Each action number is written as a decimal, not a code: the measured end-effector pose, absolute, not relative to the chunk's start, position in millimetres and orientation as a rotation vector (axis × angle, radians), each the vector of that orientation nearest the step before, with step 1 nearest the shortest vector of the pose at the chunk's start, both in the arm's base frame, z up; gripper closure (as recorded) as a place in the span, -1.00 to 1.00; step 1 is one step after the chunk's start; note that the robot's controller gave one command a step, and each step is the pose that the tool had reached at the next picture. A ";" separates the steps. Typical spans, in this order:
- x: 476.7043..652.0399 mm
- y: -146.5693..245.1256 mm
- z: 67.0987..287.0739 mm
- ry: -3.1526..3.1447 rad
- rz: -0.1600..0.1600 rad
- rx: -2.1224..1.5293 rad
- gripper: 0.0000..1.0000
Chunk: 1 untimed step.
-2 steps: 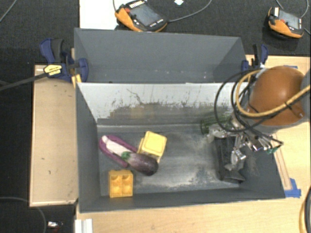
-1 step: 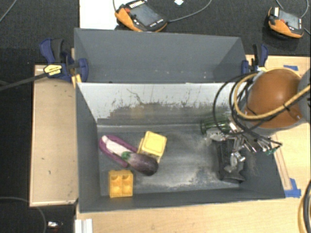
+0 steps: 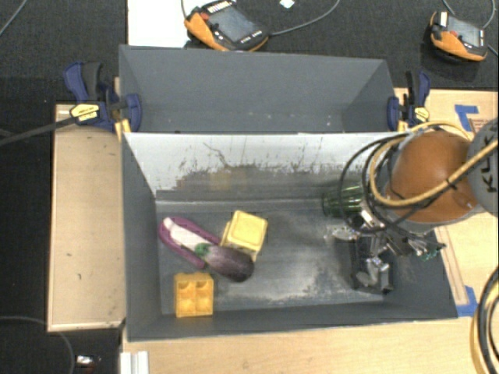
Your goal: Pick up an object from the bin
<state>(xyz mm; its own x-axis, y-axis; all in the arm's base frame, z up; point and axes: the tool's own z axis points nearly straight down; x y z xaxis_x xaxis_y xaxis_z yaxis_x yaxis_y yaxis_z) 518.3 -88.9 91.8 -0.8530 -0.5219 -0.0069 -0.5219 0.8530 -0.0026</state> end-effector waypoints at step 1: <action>517.4 -99.0 122.9 3.058 -0.006 -0.648 -1.00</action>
Offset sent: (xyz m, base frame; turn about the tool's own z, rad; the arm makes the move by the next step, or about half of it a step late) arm 0.0045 -0.0054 -0.0051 -0.0791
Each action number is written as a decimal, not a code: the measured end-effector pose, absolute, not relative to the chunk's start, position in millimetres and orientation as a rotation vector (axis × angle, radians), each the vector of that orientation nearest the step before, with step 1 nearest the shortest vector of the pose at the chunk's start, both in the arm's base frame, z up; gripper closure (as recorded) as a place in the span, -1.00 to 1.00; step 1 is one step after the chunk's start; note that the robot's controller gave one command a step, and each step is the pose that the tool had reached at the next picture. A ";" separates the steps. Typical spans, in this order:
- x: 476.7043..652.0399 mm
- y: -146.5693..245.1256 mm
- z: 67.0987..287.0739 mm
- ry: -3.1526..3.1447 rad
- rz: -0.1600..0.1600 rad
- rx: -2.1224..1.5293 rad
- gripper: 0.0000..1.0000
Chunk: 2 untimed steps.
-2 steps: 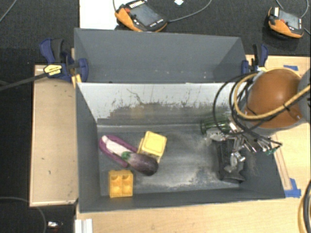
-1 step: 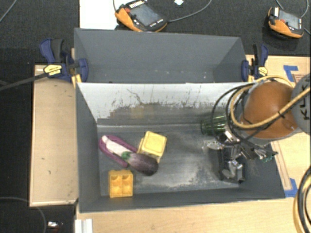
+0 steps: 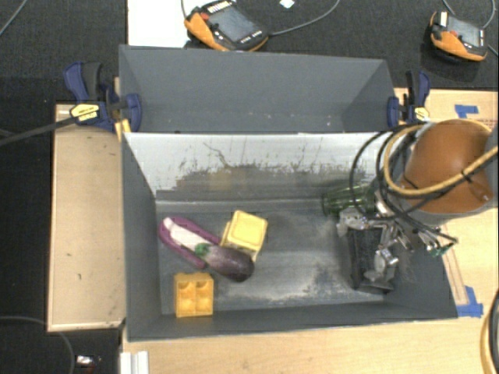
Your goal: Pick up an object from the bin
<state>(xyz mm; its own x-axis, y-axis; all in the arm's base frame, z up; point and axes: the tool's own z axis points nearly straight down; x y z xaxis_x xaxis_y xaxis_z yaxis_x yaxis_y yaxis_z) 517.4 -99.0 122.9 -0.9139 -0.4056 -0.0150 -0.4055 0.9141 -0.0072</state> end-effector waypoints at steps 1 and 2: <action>522.9 -93.7 87.2 2.987 0.008 -0.968 -1.00; 505.0 -103.4 89.3 3.045 -0.008 -0.661 -1.00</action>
Offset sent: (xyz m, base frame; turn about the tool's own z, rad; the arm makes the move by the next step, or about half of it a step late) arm -0.0148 -0.0049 -0.0358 -0.0110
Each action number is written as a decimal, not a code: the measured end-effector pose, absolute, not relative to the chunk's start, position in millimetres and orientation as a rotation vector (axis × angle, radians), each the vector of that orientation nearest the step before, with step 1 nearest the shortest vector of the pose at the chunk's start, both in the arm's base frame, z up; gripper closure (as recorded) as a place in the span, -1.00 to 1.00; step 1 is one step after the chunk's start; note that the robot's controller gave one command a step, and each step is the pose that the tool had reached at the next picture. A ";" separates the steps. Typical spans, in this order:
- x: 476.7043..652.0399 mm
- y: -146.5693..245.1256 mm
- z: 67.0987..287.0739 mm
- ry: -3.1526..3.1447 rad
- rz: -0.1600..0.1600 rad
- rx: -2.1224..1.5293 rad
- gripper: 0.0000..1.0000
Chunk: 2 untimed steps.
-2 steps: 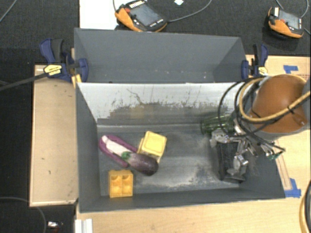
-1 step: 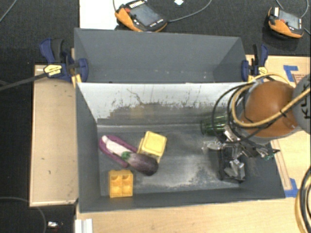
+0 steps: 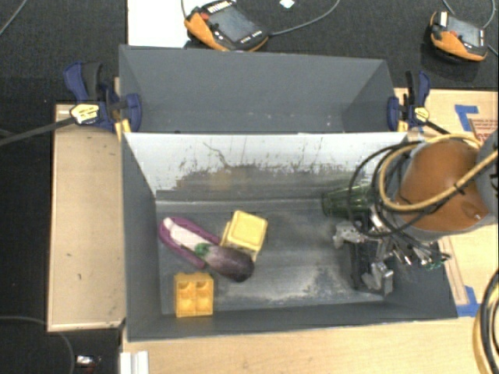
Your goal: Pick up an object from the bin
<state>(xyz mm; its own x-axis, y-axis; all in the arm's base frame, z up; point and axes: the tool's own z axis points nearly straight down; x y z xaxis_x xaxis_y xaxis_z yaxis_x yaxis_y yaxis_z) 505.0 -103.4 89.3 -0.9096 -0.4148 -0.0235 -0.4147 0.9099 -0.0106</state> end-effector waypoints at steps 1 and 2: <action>531.8 -109.6 95.4 2.969 0.008 -0.980 -1.00; 515.4 -108.7 109.4 3.030 -0.003 -0.743 -1.00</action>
Offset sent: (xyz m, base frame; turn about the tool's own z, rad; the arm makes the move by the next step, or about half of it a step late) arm 0.0095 -0.0055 0.0186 -0.0547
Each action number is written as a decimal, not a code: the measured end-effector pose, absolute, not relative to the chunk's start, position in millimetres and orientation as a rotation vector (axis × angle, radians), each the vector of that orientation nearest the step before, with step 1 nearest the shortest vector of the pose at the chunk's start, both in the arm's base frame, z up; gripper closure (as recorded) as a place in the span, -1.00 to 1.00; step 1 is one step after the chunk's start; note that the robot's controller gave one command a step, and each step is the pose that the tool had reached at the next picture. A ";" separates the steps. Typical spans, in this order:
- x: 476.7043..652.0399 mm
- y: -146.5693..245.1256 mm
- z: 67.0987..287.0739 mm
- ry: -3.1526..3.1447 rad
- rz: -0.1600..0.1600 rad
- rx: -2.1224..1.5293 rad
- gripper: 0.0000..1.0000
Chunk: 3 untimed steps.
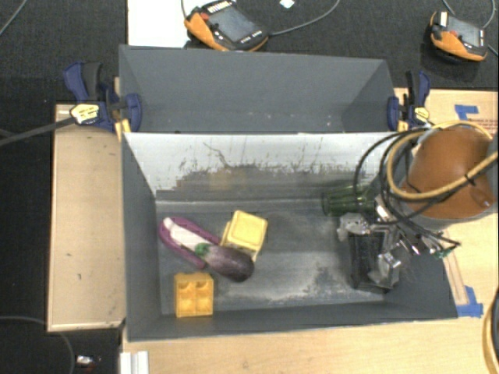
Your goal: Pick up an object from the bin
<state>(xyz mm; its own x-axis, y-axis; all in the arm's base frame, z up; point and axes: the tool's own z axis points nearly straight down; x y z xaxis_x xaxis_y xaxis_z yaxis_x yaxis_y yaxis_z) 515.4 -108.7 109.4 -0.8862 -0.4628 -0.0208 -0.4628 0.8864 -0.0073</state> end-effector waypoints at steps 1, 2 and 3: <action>515.7 -108.9 110.3 3.024 -0.003 -0.768 -1.00; 497.6 -133.5 79.9 2.923 -0.010 -1.084 -1.00; 517.7 -118.9 136.0 2.965 -0.011 -0.926 -1.00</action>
Offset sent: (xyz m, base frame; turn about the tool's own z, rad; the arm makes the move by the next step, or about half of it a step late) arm -0.0184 -0.0237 -0.0301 -0.2325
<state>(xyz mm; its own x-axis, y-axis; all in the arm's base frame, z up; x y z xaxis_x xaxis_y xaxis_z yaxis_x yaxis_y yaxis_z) 517.7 -118.9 136.0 -0.8218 -0.5690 -0.0312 -0.5687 0.8224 -0.0173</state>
